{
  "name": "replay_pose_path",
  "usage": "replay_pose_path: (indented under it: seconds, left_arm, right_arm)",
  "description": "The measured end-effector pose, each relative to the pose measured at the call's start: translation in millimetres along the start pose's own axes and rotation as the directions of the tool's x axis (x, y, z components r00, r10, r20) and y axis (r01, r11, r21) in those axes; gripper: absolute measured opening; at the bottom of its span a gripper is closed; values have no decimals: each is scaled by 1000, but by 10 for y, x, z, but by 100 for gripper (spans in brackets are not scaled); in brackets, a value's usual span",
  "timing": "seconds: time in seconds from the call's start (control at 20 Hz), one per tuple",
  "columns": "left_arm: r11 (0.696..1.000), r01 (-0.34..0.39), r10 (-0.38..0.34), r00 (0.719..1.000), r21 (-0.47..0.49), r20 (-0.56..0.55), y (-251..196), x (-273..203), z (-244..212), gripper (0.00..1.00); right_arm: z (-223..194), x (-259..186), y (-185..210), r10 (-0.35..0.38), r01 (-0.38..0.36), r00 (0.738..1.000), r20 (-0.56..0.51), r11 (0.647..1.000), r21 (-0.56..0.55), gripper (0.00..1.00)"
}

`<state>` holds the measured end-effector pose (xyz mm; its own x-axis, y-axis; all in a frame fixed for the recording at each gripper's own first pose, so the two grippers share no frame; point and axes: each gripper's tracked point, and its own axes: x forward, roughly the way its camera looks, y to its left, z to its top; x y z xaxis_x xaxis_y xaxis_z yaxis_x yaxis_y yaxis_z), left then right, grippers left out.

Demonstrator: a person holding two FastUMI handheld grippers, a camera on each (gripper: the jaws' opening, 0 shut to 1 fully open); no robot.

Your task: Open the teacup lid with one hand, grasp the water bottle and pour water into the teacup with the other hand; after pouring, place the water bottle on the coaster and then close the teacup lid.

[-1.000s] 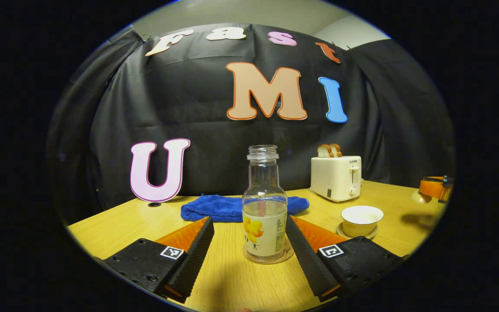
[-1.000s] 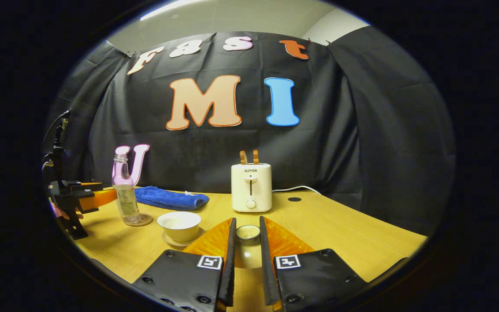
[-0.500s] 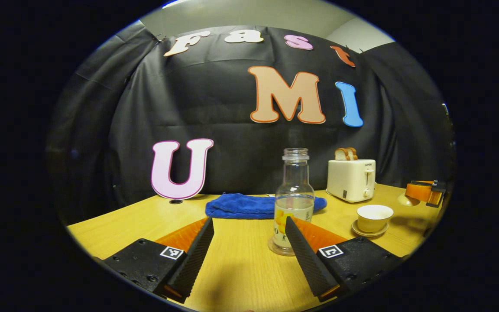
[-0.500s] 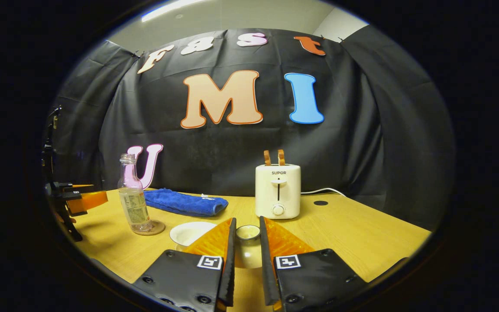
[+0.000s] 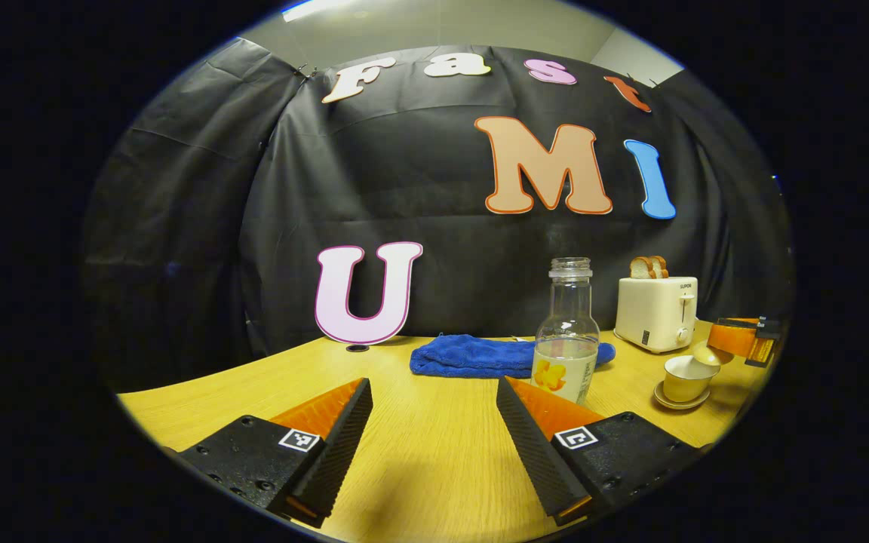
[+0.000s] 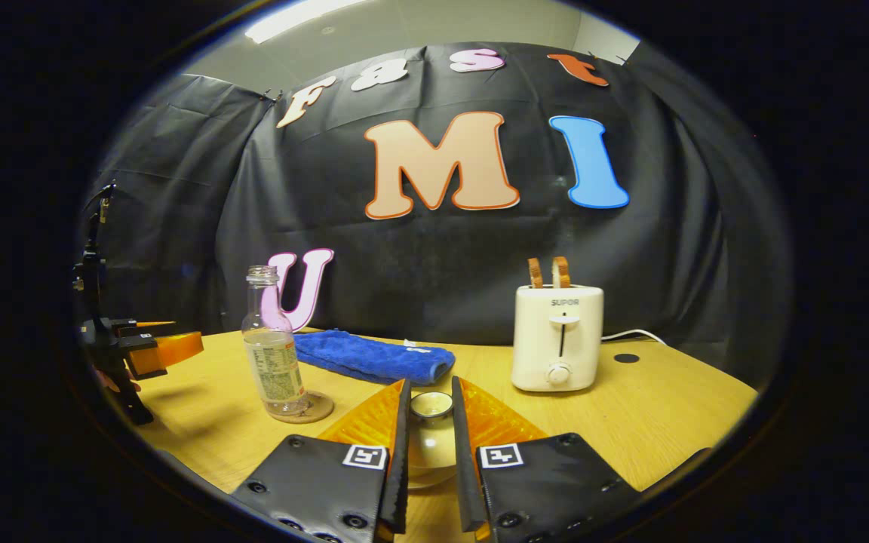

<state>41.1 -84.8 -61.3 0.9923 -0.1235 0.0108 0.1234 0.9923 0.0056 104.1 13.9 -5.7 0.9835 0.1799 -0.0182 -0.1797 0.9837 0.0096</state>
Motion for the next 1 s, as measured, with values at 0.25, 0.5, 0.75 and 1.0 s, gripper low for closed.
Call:
replay_pose_path:
  seconds: [0.25,0.5,0.75,1.0]
  left_arm:
    - [1000,5,-5,1000,-2,1,-17,-1,-2,96]
    - [1000,20,-20,1000,-5,0,-44,-5,-4,96]
    - [1000,20,-20,1000,-5,1,-44,7,-14,96]
    - [1000,19,-19,1000,-5,1,-47,2,-9,96]
  right_arm:
    - [-71,114,139,84,-83,996,-44,996,7,31]
    - [-171,174,164,90,-89,990,-108,996,6,30]
    - [-251,225,135,84,-80,983,-164,996,28,31]
    - [-250,221,114,89,-81,983,-162,995,53,34]
